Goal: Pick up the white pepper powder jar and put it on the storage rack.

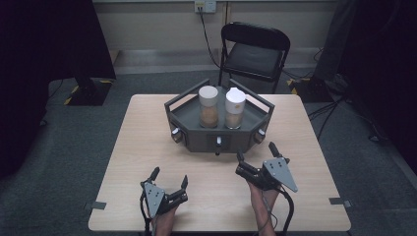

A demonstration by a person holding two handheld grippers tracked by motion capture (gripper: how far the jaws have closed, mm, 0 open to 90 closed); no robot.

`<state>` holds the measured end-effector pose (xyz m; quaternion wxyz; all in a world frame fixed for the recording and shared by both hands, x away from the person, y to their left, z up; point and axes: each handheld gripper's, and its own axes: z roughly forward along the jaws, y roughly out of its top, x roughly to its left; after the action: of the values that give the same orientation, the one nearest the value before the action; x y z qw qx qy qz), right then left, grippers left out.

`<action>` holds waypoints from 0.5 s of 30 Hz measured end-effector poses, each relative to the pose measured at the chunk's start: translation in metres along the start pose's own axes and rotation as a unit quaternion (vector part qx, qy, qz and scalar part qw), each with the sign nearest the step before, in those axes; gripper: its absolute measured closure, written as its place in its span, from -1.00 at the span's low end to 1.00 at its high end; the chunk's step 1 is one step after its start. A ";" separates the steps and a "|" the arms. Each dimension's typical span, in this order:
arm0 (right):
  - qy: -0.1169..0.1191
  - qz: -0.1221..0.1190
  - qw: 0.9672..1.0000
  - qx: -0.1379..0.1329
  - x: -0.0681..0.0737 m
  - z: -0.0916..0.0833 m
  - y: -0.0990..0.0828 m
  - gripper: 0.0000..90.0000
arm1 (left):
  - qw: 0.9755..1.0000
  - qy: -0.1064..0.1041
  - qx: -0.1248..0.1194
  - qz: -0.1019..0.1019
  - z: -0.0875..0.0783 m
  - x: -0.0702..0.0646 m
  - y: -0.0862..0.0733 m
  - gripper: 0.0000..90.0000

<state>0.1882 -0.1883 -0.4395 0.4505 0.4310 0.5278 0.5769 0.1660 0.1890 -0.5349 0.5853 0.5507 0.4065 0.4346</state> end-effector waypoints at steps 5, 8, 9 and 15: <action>-0.005 -0.004 1.000 -0.008 -0.001 -0.008 -0.006 -1.00 | 1.000 0.001 0.000 0.000 0.000 0.000 0.000 -0.96; -0.007 -0.008 1.000 -0.008 0.000 -0.012 -0.009 -1.00 | 1.000 0.001 0.000 0.000 0.000 0.000 0.000 -0.96; -0.007 -0.008 1.000 -0.008 0.000 -0.012 -0.009 -1.00 | 1.000 0.001 0.000 0.000 0.000 0.000 0.000 -0.96; -0.001 -0.014 1.000 -0.007 0.001 -0.017 -0.022 -1.00 | 1.000 0.001 0.000 0.000 0.000 0.000 0.000 -0.96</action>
<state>0.1725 -0.1903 -0.4626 0.4620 0.4210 0.5292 0.5738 0.1659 0.1888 -0.5350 0.5852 0.5504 0.4069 0.4349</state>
